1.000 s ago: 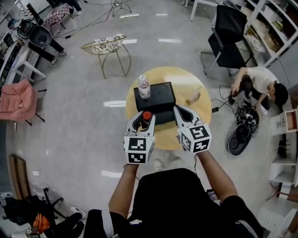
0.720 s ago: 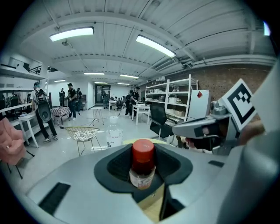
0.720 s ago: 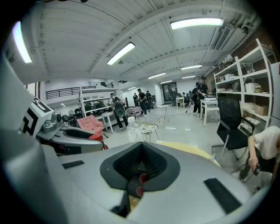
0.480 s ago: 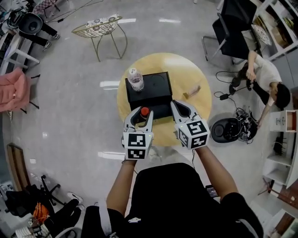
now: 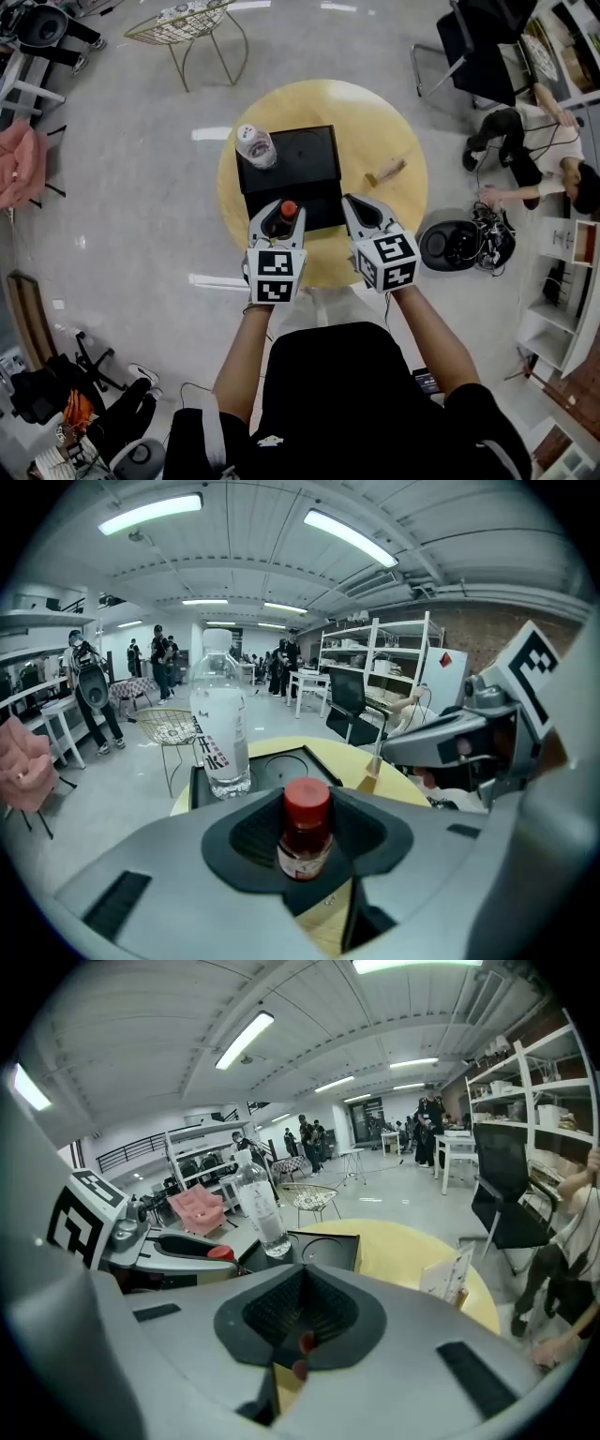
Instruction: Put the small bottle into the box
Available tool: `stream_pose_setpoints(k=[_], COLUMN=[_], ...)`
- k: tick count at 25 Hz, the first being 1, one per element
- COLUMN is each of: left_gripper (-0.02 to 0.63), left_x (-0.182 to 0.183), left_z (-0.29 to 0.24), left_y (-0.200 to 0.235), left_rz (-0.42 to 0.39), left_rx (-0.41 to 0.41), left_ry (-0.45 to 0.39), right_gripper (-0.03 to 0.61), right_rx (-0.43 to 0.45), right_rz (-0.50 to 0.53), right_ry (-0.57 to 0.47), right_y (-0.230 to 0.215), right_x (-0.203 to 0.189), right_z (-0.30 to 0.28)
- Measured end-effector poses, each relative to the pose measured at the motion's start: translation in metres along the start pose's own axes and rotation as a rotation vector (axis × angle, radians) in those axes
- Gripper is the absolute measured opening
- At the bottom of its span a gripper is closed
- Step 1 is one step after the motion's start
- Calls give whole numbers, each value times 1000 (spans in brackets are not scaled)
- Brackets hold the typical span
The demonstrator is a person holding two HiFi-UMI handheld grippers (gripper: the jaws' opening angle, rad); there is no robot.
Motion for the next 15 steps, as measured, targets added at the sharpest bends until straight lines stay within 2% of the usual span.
stream_pose_setpoints(k=[9,15], left_gripper=[152,150], left_x=[-34,-47], left_z=[-39,-56], left_y=[1,1], left_rz=[48,73], left_rx=[35,48], left_ry=[92,114], right_gripper=[-2,-2], right_rx=[40,48], right_rz=[-2,-22], right_ry=[113,147], right_y=[-17,-24], right_x=[-36,-50], right_z=[-25,-33])
Point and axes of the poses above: the fingertips, and each gripper's own axes: z backward along the fingers, y to its left, x out of its top, the point moved 1 cm from there along z, backward along the fingers, and after that the axes turned 15 degrees about x, right-handed, at the moved point
